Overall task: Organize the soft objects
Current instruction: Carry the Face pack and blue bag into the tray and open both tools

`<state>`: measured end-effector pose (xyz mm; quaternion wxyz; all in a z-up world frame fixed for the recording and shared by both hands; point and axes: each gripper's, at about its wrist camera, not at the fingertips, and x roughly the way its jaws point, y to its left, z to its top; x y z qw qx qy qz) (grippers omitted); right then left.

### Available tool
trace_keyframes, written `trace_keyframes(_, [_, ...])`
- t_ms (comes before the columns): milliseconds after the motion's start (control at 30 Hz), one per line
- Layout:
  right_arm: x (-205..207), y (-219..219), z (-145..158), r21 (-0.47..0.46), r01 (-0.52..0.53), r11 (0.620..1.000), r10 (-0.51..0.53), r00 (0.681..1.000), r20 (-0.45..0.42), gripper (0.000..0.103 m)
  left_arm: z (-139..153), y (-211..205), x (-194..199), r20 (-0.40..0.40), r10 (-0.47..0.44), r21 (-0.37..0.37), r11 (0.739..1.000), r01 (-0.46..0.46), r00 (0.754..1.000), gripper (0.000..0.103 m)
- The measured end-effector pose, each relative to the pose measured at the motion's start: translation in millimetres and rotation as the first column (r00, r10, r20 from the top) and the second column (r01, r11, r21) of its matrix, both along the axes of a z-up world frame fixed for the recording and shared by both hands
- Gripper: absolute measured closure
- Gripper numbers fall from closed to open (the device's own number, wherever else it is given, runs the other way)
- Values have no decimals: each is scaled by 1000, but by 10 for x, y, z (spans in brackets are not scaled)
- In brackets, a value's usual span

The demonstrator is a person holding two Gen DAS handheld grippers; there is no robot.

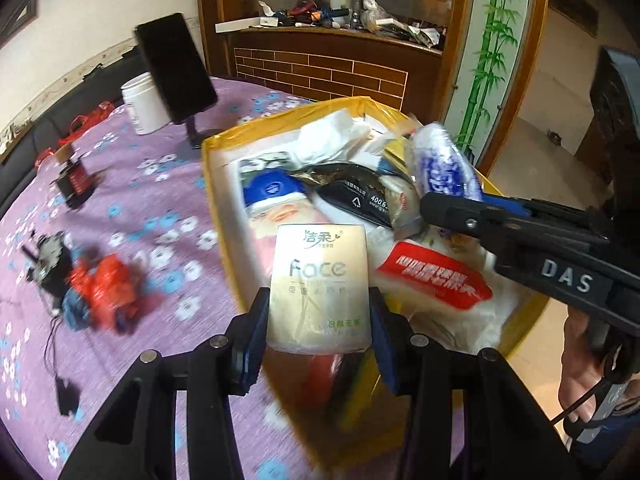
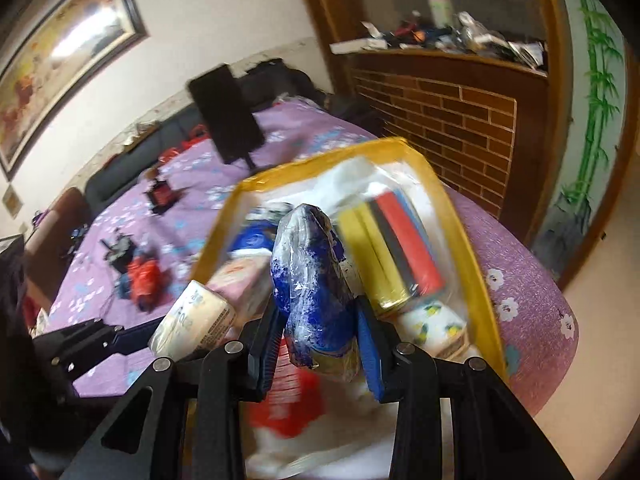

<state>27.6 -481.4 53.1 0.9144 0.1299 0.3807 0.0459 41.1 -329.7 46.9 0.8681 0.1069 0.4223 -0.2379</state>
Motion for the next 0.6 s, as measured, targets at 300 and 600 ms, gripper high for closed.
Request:
trace_keyframes(300, [344,-117,-130,17,32,999,-31,998,-55,65,-182,-232,314,-22,22,-22,999,-23,999,58])
trace_keyframes(600, [118,-58,-1,13,30,999,-30,999,11,48,-129,-194,236,-19,5,-57,998,-6,1000,50])
